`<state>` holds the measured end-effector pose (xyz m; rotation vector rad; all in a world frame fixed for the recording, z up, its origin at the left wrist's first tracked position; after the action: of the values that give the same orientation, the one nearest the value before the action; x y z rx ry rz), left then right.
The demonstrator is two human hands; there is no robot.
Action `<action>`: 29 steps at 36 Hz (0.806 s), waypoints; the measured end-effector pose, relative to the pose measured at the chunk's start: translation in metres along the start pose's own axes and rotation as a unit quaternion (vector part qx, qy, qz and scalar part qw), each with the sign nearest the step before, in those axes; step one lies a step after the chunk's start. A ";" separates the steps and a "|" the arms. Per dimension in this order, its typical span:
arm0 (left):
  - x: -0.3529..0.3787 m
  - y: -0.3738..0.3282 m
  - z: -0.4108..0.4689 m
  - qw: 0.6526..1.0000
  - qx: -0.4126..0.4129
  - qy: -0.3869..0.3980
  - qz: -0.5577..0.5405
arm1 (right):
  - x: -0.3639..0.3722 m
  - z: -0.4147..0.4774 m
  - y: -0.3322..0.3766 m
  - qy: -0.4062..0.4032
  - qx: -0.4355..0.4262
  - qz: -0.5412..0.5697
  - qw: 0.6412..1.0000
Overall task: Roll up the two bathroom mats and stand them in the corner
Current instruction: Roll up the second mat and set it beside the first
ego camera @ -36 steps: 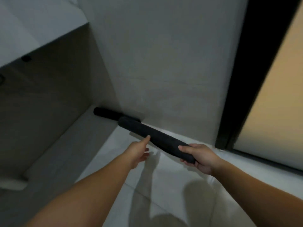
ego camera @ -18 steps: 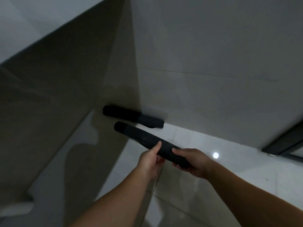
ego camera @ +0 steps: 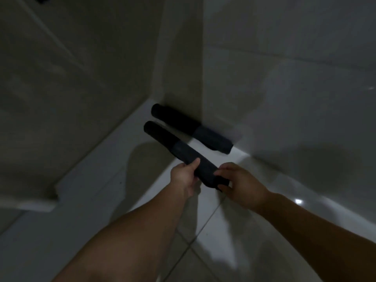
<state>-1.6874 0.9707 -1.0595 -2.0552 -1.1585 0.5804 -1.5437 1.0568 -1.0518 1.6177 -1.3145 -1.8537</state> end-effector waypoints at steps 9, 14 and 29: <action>0.010 -0.015 0.053 0.997 -0.017 -0.062 -0.047 | 0.006 0.062 -0.020 0.019 -0.031 -0.050 0.998; 0.015 -0.021 0.070 0.996 -0.033 -0.067 -0.038 | 0.011 0.078 -0.025 -0.036 0.018 -0.020 0.999; 0.035 -0.007 0.089 0.997 0.012 -0.067 -0.033 | 0.012 0.082 -0.033 0.064 -0.091 -0.214 0.971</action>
<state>-1.7334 1.0353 -1.1142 -1.9746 -1.2858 0.7041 -1.6114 1.0979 -1.0920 1.9944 -0.7557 -1.9896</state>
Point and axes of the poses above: each hand's wrist, its own z-axis towards the middle knuckle, its own x-axis out of the palm, y = z × x, the point moved 2 cm from there along z, towards the middle knuckle, and after that the axes turned 6 degrees about z, right-handed, at the moved point
